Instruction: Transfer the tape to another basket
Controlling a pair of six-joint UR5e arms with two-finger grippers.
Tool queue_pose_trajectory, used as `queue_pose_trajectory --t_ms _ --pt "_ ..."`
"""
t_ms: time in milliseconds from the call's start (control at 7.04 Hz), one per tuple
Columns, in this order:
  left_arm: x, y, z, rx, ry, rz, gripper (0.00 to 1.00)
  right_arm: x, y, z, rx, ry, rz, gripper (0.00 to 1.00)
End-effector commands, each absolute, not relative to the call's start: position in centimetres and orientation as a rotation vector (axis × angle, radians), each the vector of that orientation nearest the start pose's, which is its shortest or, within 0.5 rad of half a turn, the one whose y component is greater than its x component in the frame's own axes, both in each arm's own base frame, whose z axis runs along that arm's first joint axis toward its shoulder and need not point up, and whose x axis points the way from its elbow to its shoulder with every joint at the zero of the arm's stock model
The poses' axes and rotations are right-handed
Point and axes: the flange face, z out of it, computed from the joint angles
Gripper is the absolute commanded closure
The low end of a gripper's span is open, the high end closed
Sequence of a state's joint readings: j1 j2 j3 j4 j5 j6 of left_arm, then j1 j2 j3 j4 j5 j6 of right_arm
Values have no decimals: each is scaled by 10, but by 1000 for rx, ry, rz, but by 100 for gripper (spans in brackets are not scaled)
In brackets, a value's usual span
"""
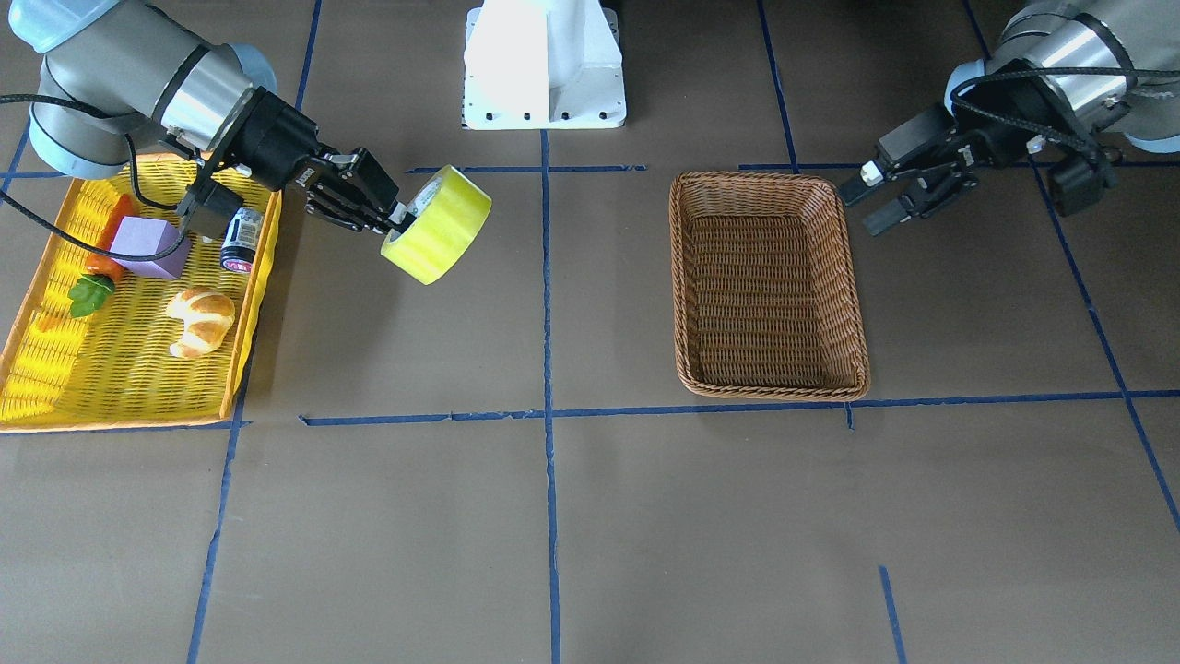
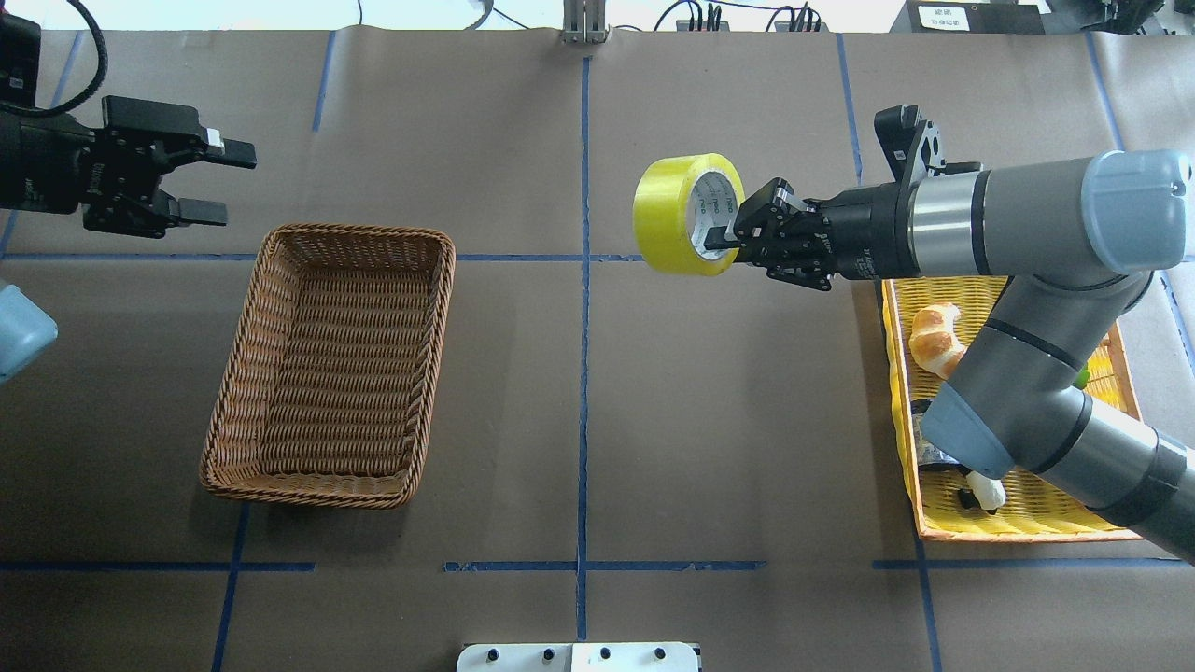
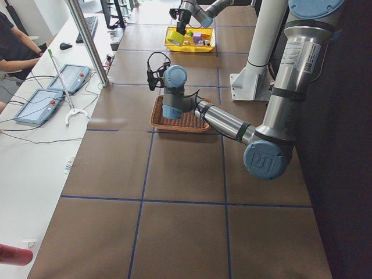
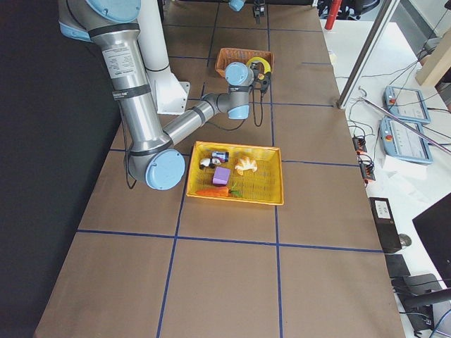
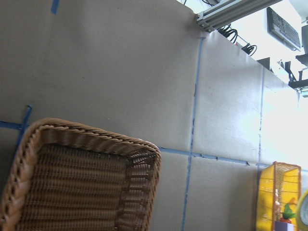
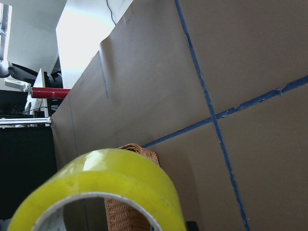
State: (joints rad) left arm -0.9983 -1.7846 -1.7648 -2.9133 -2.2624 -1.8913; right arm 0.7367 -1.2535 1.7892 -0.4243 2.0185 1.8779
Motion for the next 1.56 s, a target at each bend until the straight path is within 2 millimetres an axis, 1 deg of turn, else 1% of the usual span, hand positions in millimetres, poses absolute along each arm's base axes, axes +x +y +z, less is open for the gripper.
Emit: queue_pose_trajectory --t_ms 0,142,284,426,568,710,852,994,1136,1278,1420 --pt "241 -444 286 -47 1897 -461 0 -355 -415 248 29 -1797 391 100" --pt "245 -449 262 -139 1939 -502 0 -353 -408 243 25 -1852 366 100" --pt "245 -450 245 -178 1974 -527 0 -356 -401 237 17 -1890 339 100" --pt "253 -438 238 -198 2037 -514 0 -369 -388 222 -5 -1930 291 100" --pt "264 -424 236 -216 2107 -483 0 -388 -369 204 -46 -1959 240 100" --pt "276 -414 226 -237 2136 -439 0 -404 -352 194 -86 -1974 201 100" --pt "277 -413 217 -237 2153 -420 0 -412 -339 187 -115 -1984 175 100" --pt "277 -411 210 -271 2166 -422 0 -412 -335 179 -170 -1995 181 100" --pt "277 -408 206 -298 2184 -412 0 -409 -331 178 -221 -2004 155 100" --pt "281 -402 205 -307 2199 -382 0 -401 -325 181 -225 -2046 99 100" --pt "288 -397 194 -321 2218 -350 0 -401 -324 179 -222 -2056 91 100"
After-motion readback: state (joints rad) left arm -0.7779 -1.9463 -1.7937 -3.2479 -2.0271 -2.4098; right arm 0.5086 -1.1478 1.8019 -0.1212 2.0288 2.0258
